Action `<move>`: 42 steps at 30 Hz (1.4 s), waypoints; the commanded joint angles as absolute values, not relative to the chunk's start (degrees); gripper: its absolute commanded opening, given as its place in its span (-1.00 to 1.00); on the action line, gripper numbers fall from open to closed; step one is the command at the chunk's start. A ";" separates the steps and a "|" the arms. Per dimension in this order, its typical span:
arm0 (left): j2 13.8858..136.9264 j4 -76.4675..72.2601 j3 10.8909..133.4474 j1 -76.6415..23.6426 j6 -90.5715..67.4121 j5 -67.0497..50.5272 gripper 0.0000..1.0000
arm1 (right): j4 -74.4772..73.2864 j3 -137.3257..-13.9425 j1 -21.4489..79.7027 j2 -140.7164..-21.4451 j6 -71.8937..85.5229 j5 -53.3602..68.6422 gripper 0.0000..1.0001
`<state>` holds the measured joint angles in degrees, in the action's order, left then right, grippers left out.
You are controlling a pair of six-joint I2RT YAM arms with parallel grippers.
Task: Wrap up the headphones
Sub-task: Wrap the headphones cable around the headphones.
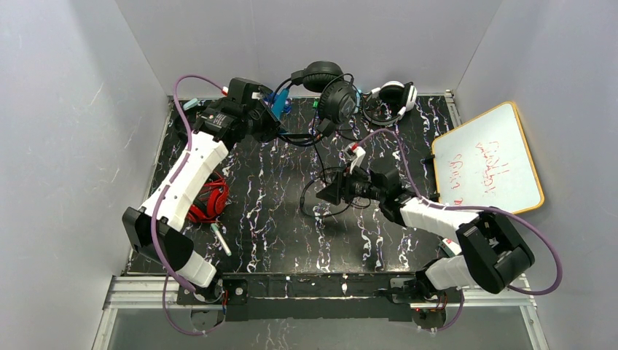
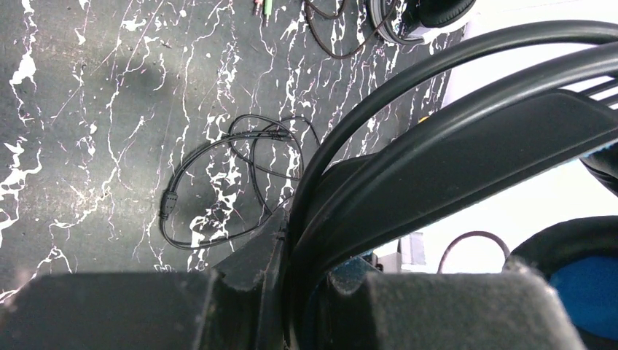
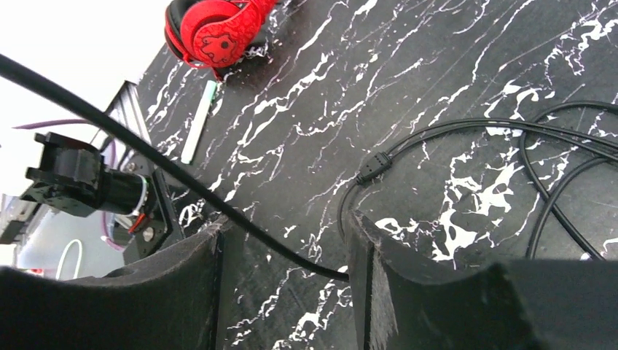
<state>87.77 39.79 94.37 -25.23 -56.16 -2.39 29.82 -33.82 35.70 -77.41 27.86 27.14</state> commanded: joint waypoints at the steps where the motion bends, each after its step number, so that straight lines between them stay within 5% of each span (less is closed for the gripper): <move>1: 87.19 40.27 99.25 -24.96 -55.18 -5.77 -1.00 | 38.29 -31.19 35.87 -79.16 25.38 26.82 0.20; 10: 87.93 40.93 100.78 -24.92 -53.91 -9.08 -1.00 | 44.94 -31.80 35.32 -86.36 24.33 25.93 -0.08; 13: 88.76 42.16 102.42 -24.58 -52.74 -11.81 -1.00 | 48.01 -29.81 33.86 -86.34 26.18 25.54 -0.34; 16: 89.50 42.67 104.21 -24.27 -51.28 -14.49 -1.00 | 51.98 -27.24 32.08 -86.62 28.42 25.12 -0.95; 29: 86.36 28.98 93.30 -24.70 -40.77 -41.61 -1.00 | 47.69 -34.23 20.33 -88.87 35.91 35.04 -0.97; 34: 83.73 31.11 86.70 -25.58 -25.22 -45.77 -1.00 | 46.31 -39.86 15.28 -89.57 42.20 43.42 -0.97; 42: 82.78 38.42 80.53 -34.44 2.84 -32.47 -1.00 | 41.88 -48.07 13.12 -89.61 48.47 56.85 -0.97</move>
